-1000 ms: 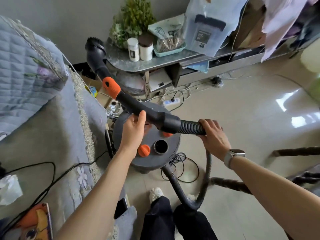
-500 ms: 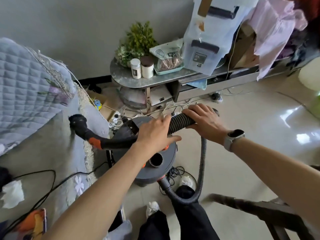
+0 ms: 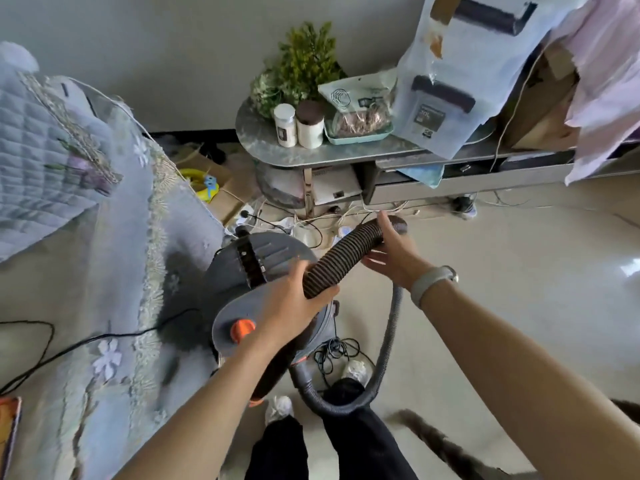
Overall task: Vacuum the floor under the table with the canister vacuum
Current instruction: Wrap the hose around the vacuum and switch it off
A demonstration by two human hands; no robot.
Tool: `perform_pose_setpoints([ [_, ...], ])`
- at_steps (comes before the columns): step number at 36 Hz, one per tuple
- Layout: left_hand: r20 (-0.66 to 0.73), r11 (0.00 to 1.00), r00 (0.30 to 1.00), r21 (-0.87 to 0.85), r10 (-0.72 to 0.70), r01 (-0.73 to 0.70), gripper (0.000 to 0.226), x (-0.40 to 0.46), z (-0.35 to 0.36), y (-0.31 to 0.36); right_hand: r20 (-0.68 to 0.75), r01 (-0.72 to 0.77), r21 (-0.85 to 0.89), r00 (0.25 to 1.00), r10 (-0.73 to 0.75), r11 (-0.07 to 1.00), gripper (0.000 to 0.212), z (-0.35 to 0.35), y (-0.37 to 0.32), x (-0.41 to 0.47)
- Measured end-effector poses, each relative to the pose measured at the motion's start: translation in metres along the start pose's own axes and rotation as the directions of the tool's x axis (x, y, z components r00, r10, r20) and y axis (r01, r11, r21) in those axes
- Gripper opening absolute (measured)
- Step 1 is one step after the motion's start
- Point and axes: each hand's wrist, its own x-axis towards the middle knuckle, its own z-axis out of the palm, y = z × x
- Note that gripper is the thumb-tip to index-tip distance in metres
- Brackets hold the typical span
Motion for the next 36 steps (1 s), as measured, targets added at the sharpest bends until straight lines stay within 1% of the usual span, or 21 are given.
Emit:
perform_pose_setpoints([
  [2,-0.010,0.996,0.999,-0.080,-0.031,0.030,0.047,-0.004,0.007,-0.001,0.017,0.000,-0.012,1.000,0.000,1.000,0.041,0.017,-0.008,0.015],
  [4,-0.066,0.994,0.996,-0.095,-0.057,0.050,0.042,-0.006,0.009,-0.003,0.020,0.043,-0.060,0.999,-0.042,0.997,0.035,0.036,-0.015,0.022],
  [7,-0.172,0.983,0.980,-0.170,-0.098,0.068,0.037,-0.008,0.007,-0.008,0.096,0.153,-0.146,0.985,-0.140,0.977,0.020,0.070,-0.027,0.023],
  [9,-0.191,0.969,0.970,-0.226,-0.147,0.103,0.034,-0.013,0.003,-0.013,0.170,0.254,-0.216,0.961,-0.220,0.943,0.017,0.091,-0.030,0.020],
  [10,-0.196,0.962,0.966,-0.243,-0.171,0.121,0.032,-0.015,0.002,-0.017,0.213,0.312,-0.270,0.942,-0.259,0.911,0.020,0.102,-0.029,0.016],
  [11,-0.200,0.953,0.961,-0.270,-0.193,0.136,0.030,-0.018,-0.001,-0.022,0.262,0.367,-0.322,0.920,-0.290,0.873,0.028,0.111,-0.028,0.014],
  [13,-0.161,0.908,0.948,-0.367,-0.274,0.200,0.022,-0.023,-0.007,-0.037,0.363,0.464,-0.399,0.872,-0.329,0.791,0.041,0.132,-0.022,0.008],
  [14,-0.117,0.873,0.939,-0.420,-0.325,0.250,0.017,-0.026,-0.010,-0.045,0.415,0.509,-0.429,0.845,-0.337,0.747,0.042,0.141,-0.018,0.003],
  [16,-0.044,0.746,0.889,-0.563,-0.456,0.355,0.005,-0.032,-0.021,-0.059,0.513,0.593,-0.488,0.789,-0.339,0.641,0.046,0.155,-0.005,-0.003],
  [17,-0.034,0.675,0.853,-0.628,-0.521,0.388,0.003,-0.034,-0.029,-0.066,0.563,0.632,-0.511,0.758,-0.329,0.583,0.052,0.160,0.001,-0.008],
  [19,-0.069,0.599,0.795,-0.697,-0.602,0.393,0.011,-0.036,-0.050,-0.080,0.650,0.689,-0.543,0.707,-0.280,0.479,0.067,0.165,0.017,-0.018],
  [21,-0.110,0.577,0.764,-0.725,-0.636,0.375,0.016,-0.037,-0.073,-0.097,0.720,0.728,-0.549,0.662,-0.209,0.411,0.075,0.169,0.038,-0.024],
  [23,-0.152,0.564,0.733,-0.745,-0.663,0.356,0.020,-0.035,-0.091,-0.114,0.765,0.750,-0.557,0.631,-0.130,0.358,0.076,0.173,0.061,-0.027],
  [25,-0.151,0.543,0.716,-0.761,-0.681,0.356,0.024,-0.031,-0.103,-0.131,0.785,0.760,-0.577,0.617,-0.052,0.298,0.075,0.174,0.081,-0.033],
  [26,-0.135,0.534,0.720,-0.764,-0.680,0.362,0.022,-0.027,-0.106,-0.137,0.793,0.770,-0.585,0.609,-0.021,0.255,0.074,0.174,0.092,-0.035],
  [28,-0.075,0.511,0.735,-0.766,-0.674,0.390,0.021,-0.021,-0.108,-0.148,0.810,0.796,-0.585,0.585,0.048,0.155,0.073,0.173,0.111,-0.039],
  [29,-0.045,0.499,0.733,-0.761,-0.679,0.415,0.022,-0.018,-0.107,-0.156,0.811,0.802,-0.585,0.580,0.072,0.122,0.072,0.173,0.121,-0.040],
  [30,-0.024,0.487,0.726,-0.757,-0.688,0.436,0.024,-0.016,-0.105,-0.162,0.804,0.797,-0.594,0.587,0.091,0.108,0.071,0.174,0.129,-0.042],
  [33,0.033,0.417,0.676,-0.765,-0.736,0.490,0.046,-0.012,-0.093,-0.184,0.803,0.797,-0.594,0.583,0.123,0.106,0.068,0.176,0.152,-0.046],
  [34,0.037,0.416,0.661,-0.750,-0.749,0.514,0.046,-0.012,-0.088,-0.189,0.798,0.795,-0.600,0.587,0.135,0.090,0.069,0.176,0.156,-0.048],
  [36,-0.009,0.467,0.650,-0.703,-0.760,0.536,0.040,-0.012,-0.077,-0.195,0.794,0.792,-0.606,0.595,0.127,0.077,0.071,0.176,0.163,-0.050],
])
